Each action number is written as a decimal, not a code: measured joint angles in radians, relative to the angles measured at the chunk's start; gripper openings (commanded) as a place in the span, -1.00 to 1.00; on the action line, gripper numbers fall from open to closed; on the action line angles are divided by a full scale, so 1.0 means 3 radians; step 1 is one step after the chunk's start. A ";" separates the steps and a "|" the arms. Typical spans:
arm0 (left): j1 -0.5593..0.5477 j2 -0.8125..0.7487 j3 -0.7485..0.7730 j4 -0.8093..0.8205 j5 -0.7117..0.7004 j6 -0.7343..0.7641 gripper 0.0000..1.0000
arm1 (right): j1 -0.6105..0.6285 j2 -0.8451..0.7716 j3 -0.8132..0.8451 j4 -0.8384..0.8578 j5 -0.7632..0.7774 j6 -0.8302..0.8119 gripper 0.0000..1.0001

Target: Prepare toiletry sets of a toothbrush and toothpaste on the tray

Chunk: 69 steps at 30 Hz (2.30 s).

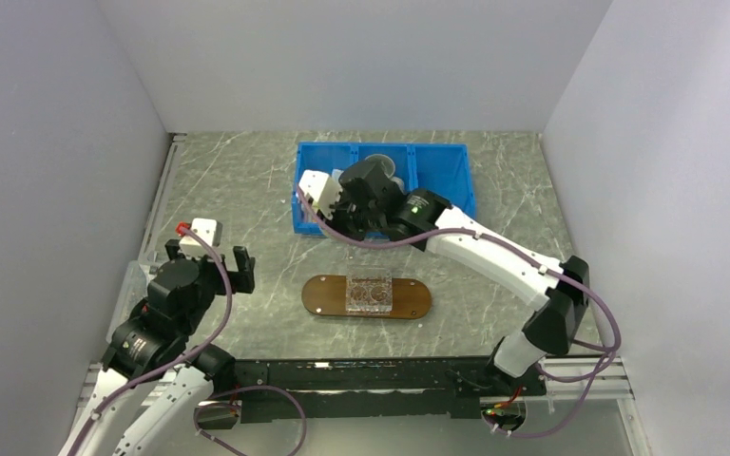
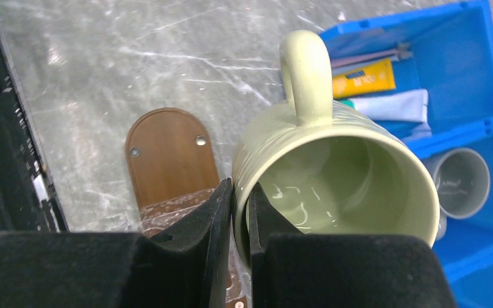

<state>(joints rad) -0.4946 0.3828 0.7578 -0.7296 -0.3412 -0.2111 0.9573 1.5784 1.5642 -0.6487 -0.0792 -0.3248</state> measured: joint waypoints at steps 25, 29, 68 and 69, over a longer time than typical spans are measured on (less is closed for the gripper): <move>0.0000 -0.0617 0.0000 -0.0141 -0.0988 -0.0301 0.98 | 0.0395 0.0551 0.0211 -0.0449 -0.0973 -0.1237 -1.00; 0.0000 -0.0617 0.0000 -0.0142 -0.0989 -0.0301 0.98 | 0.0453 0.0715 0.0230 -0.0573 -0.0927 -0.1302 -1.00; 0.0008 -0.0637 0.0000 -0.0130 -0.0983 -0.0299 0.98 | 0.0533 0.0791 -0.0376 -0.0178 -0.0872 -0.1334 -1.00; 0.0008 -0.0637 0.0000 -0.0130 -0.0982 -0.0299 0.98 | 0.0533 0.0791 -0.0376 -0.0179 -0.0872 -0.1333 -1.00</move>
<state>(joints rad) -0.4923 0.1917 0.7578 -0.7685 -0.6357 -0.3008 1.1172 1.8156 1.4513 -0.7025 -0.3408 -0.7246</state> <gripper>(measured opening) 0.992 0.140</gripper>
